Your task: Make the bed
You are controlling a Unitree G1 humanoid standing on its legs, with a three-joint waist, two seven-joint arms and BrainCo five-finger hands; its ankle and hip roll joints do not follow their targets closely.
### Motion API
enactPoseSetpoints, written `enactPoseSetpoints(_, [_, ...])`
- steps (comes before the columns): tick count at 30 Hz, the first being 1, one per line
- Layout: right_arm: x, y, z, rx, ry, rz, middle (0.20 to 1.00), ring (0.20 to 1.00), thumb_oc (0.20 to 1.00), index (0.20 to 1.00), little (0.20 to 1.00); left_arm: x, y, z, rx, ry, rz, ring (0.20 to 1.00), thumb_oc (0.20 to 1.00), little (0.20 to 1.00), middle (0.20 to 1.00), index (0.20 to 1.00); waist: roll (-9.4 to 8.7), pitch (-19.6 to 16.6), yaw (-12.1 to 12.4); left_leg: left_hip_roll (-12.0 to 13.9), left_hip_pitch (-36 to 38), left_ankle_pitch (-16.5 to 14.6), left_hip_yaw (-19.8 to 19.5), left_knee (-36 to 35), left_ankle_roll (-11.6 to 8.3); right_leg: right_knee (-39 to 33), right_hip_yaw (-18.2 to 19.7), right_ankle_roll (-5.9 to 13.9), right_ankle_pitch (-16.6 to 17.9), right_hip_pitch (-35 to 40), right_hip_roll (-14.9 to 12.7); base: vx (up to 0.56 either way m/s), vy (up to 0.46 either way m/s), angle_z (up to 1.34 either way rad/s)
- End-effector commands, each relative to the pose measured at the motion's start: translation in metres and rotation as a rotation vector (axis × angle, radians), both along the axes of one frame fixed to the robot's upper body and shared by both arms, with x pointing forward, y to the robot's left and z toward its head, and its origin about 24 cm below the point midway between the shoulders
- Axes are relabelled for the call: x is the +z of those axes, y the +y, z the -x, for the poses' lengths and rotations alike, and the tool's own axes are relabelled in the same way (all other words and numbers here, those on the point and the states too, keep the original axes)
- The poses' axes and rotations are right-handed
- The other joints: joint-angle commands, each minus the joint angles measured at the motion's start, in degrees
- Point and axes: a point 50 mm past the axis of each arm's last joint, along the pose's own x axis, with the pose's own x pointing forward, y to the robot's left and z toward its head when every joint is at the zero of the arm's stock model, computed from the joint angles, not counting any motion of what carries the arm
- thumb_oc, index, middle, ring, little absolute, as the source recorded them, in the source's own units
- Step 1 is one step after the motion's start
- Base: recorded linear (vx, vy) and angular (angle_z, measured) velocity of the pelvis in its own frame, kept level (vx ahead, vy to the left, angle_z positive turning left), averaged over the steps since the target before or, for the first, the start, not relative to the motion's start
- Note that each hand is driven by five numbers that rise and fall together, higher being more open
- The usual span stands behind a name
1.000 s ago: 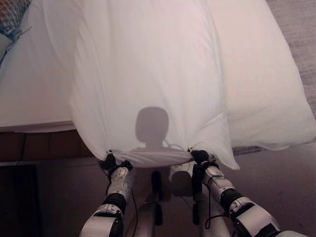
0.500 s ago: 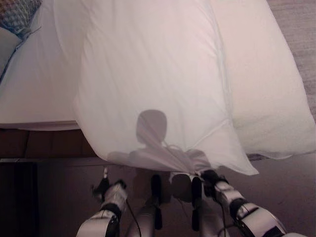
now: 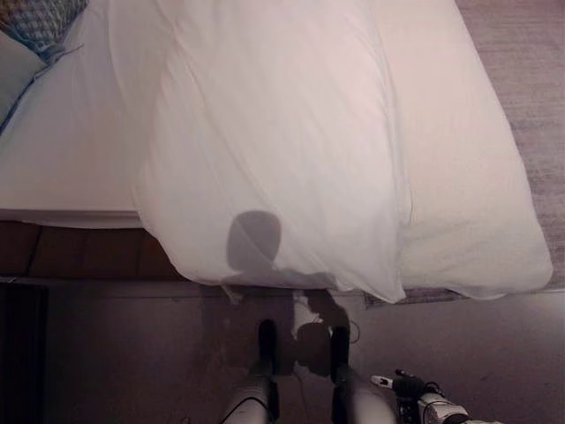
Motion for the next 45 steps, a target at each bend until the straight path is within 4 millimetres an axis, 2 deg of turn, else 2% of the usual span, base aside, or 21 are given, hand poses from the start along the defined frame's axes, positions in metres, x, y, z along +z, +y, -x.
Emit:
enactPoseSetpoints(1, [0.017,0.003,-0.019,0.019,-0.162,-0.086,1.000,1.000,1.000,1.000,1.000,0.032,0.009,-0.046,-0.208,-0.250,-0.104,1.000,1.000,1.000,1.000,1.000,-0.50,-0.50,1.00,0.22,-1.37,-2.15,-0.32,2.17,-2.00,2.91,-0.38,5.09,1.16,-2.64,-4.15,-0.01,-0.023,0.18])
enactPoseSetpoints(4, [0.031,0.011,-0.031,0.046,-0.251,-0.143,1.000,1.000,1.000,1.000,1.000,0.051,0.010,-0.064,-0.336,-0.357,-0.137,1.000,1.000,1.000,1.000,1.000,-0.58,-0.12,0.97,0.23,-1.39,-2.22,-0.69,2.22,-2.05,3.07,-0.57,5.06,0.87,-2.57,-4.11,-0.01,-0.011,0.11])
enactPoseSetpoints(5, [0.048,0.020,-0.048,0.080,-0.355,-0.204,1.000,1.000,1.000,1.000,1.000,0.065,0.011,-0.081,-0.444,-0.440,-0.144,1.000,1.000,1.000,1.000,1.000,-0.86,0.11,0.83,0.26,-1.58,-2.26,-0.68,2.25,-2.15,3.27,-0.47,5.06,0.74,-2.88,-3.99,0.00,0.000,0.00])
enactPoseSetpoints(6, [0.048,0.020,-0.048,0.080,-0.355,-0.204,1.000,1.000,1.000,1.000,1.000,0.065,0.011,-0.081,-0.444,-0.441,-0.144,1.000,1.000,1.000,1.000,1.000,-0.87,0.14,0.84,0.26,-1.55,-2.28,-0.67,2.26,-2.15,3.29,-0.45,5.06,0.73,-2.87,-3.99,0.00,0.000,0.00])
enactPoseSetpoints(7, [0.068,0.024,-0.060,0.147,-0.454,-0.244,1.000,1.000,1.000,1.000,1.000,0.085,-0.001,-0.099,-0.657,-0.573,-0.112,1.000,1.000,1.000,1.000,1.000,-1.04,0.58,0.79,0.20,-1.98,-2.39,-0.64,2.55,-2.14,3.67,-0.24,5.05,0.59,-3.37,-3.84,0.00,0.000,0.00])
enactPoseSetpoints(9, [0.076,0.027,-0.066,0.175,-0.493,-0.263,1.000,1.000,1.000,1.000,1.000,0.092,-0.006,-0.105,-0.759,-0.610,-0.112,1.000,1.000,1.000,1.000,1.000,-1.05,0.78,0.76,0.15,-2.16,-2.59,-0.62,2.81,-2.13,3.97,-0.07,5.02,0.42,-3.62,-3.77,0.00,0.000,0.00])
enactPoseSetpoints(11, [0.100,0.036,-0.083,0.270,-0.573,-0.337,1.000,1.000,1.000,1.000,1.000,0.120,-0.027,-0.122,-0.969,-0.765,-0.006,1.000,1.000,1.000,1.000,1.000,-0.79,1.69,0.76,-0.08,-3.38,-3.06,-0.45,4.16,-2.04,5.35,0.23,4.89,-0.06,-4.91,-3.68,-0.02,0.007,-0.01])
enactPoseSetpoints(12, [0.100,0.036,-0.084,0.270,-0.573,-0.337,1.000,1.000,1.000,1.000,1.000,0.120,-0.027,-0.122,-0.969,-0.765,-0.006,1.000,1.000,1.000,1.000,1.000,-0.79,1.70,0.77,-0.08,-3.40,-3.08,-0.45,4.20,-2.03,5.39,0.23,4.89,-0.08,-4.93,-3.69,-0.05,0.012,0.01])
enactPoseSetpoints(14, [0.122,0.047,-0.103,0.380,-0.625,-0.367,1.000,1.000,1.000,1.000,1.000,0.149,-0.047,-0.140,-1.157,-0.876,0.031,1.000,1.000,1.000,1.000,1.000,-0.34,2.74,0.77,-0.14,-4.99,-3.47,-0.21,5.79,-2.03,7.14,0.42,4.60,-0.55,-6.85,-3.67,-0.04,0.007,0.01])
enactPoseSetpoints(15, [0.122,0.047,-0.103,0.380,-0.625,-0.367,1.000,1.000,1.000,1.000,1.000,0.149,-0.047,-0.140,-1.157,-0.876,0.031,1.000,1.000,1.000,1.000,1.000,-0.34,2.74,0.78,-0.14,-5.02,-3.50,-0.21,5.84,-2.03,7.18,0.43,4.60,-0.57,-6.89,-3.67,-0.04,0.011,-0.03])
enactPoseSetpoints(19, [0.158,0.074,-0.135,0.490,-0.690,-0.475,1.000,1.000,1.000,1.000,1.000,0.205,-0.077,-0.175,-1.337,-1.061,0.037,1.000,1.000,1.000,1.000,1.000,0.39,5.11,0.67,-0.41,-9.75,-4.27,-0.08,10.39,-2.05,11.76,0.83,3.92,-1.69,-12.01,-3.62,-0.08,0.018,-0.01])
enactPoseSetpoints(20, [0.158,0.074,-0.135,0.490,-0.690,-0.475,1.000,1.000,1.000,1.000,1.000,0.205,-0.077,-0.175,-1.337,-1.062,0.036,1.000,1.000,1.000,1.000,1.000,0.39,5.08,0.68,-0.41,-9.86,-4.30,-0.08,10.48,-2.05,11.83,0.84,3.92,-1.72,-12.12,-3.62,-0.08,0.012,0.01])
enactPoseSetpoints(21, [0.175,0.085,-0.149,0.492,-0.737,-0.490,1.000,1.000,1.000,1.000,1.000,0.225,-0.081,-0.190,-1.345,-1.108,-0.022,1.000,1.000,1.000,1.000,1.000,0.40,5.69,0.62,-0.45,-12.15,-4.62,-0.12,12.09,-1.81,13.54,1.42,3.73,-1.99,-14.66,-3.38,-0.05,0.007,0.03])
enactPoseSetpoints(22, [0.176,0.085,-0.149,0.492,-0.738,-0.490,1.000,1.000,1.000,1.000,1.000,0.225,-0.081,-0.190,-1.345,-1.109,-0.023,1.000,1.000,1.000,1.000,1.000,0.38,5.65,0.65,-0.45,-12.27,-4.65,-0.09,12.17,-1.81,13.63,1.46,3.73,-2.02,-14.79,-3.39,-0.07,0.019,0.03])
enactPoseSetpoints(24, [0.205,0.095,-0.169,0.517,-0.795,-0.507,1.000,1.000,1.000,1.000,1.000,0.250,-0.081,-0.208,-1.368,-1.149,-0.077,1.000,1.000,1.000,1.000,1.000,0.31,6.36,0.68,-0.33,-15.97,-5.43,0.40,15.55,-1.60,16.76,1.99,3.45,-2.62,-18.66,-3.38,-0.07,0.034,0.02])
enactPoseSetpoints(25, [0.205,0.095,-0.169,0.517,-0.795,-0.507,1.000,1.000,1.000,1.000,1.000,0.250,-0.081,-0.208,-1.368,-1.150,-0.077,1.000,1.000,1.000,1.000,1.000,0.29,6.32,0.71,-0.32,-16.13,-5.49,0.43,15.67,-1.60,16.87,2.03,3.45,-2.66,-18.83,-3.38,-0.06,0.027,0.02])
enactPoseSetpoints(29, [0.239,0.108,-0.189,0.581,-0.830,-0.519,1.000,1.000,1.000,1.000,1.000,0.283,-0.084,-0.226,-1.392,-1.207,-0.103,1.000,1.000,1.000,1.000,1.000,-0.07,7.09,0.67,-0.34,-21.42,-6.96,0.65,20.90,-1.71,21.50,2.12,3.18,-3.66,-23.84,-3.65,-0.05,0.013,0.02])
enactPoseSetpoints(30, [0.255,0.111,-0.197,0.587,-0.847,-0.524,1.000,1.000,1.000,1.000,1.000,0.299,-0.082,-0.235,-1.375,-1.221,-0.171,1.000,1.000,1.000,1.000,1.000,-0.02,6.91,0.74,-0.12,-23.92,-7.67,0.67,23.22,-1.68,23.95,2.15,3.05,-4.33,-26.54,-3.71,-0.02,0.008,0.07])
enactPoseSetpoints(34, [0.279,0.115,-0.209,0.552,-0.888,-0.545,1.000,1.000,1.000,1.000,1.000,0.320,-0.072,-0.249,-1.301,-1.218,-0.283,1.000,1.000,1.000,1.000,1.000,-0.37,7.00,0.78,0.03,-27.71,-8.85,0.76,27.26,-1.64,27.82,2.46,2.86,-5.25,-30.33,-3.77,-0.03,0.008,0.05])
enactPoseSetpoints(39, [0.313,0.106,-0.227,0.443,-0.931,-0.528,1.000,1.000,1.000,1.000,1.000,0.353,-0.047,-0.269,-1.129,-1.172,-0.489,1.000,1.000,1.000,1.000,1.000,-0.96,7.53,0.79,0.59,-33.53,-11.61,1.25,34.87,-1.50,34.91,3.24,2.34,-7.48,-36.27,-3.86,-0.01,0.013,-0.03])
enactPoseSetpoints(45, [0.336,0.070,-0.241,0.223,-0.960,-0.500,1.000,1.000,1.000,1.000,1.000,0.379,-0.010,-0.281,-0.903,-1.106,-0.552,1.000,1.000,1.000,1.000,1.000,-1.37,7.80,0.53,1.33,-38.47,-13.32,1.52,40.48,-1.85,39.33,3.26,2.24,-8.83,-40.95,-3.92,-0.01,-0.007,-0.08])
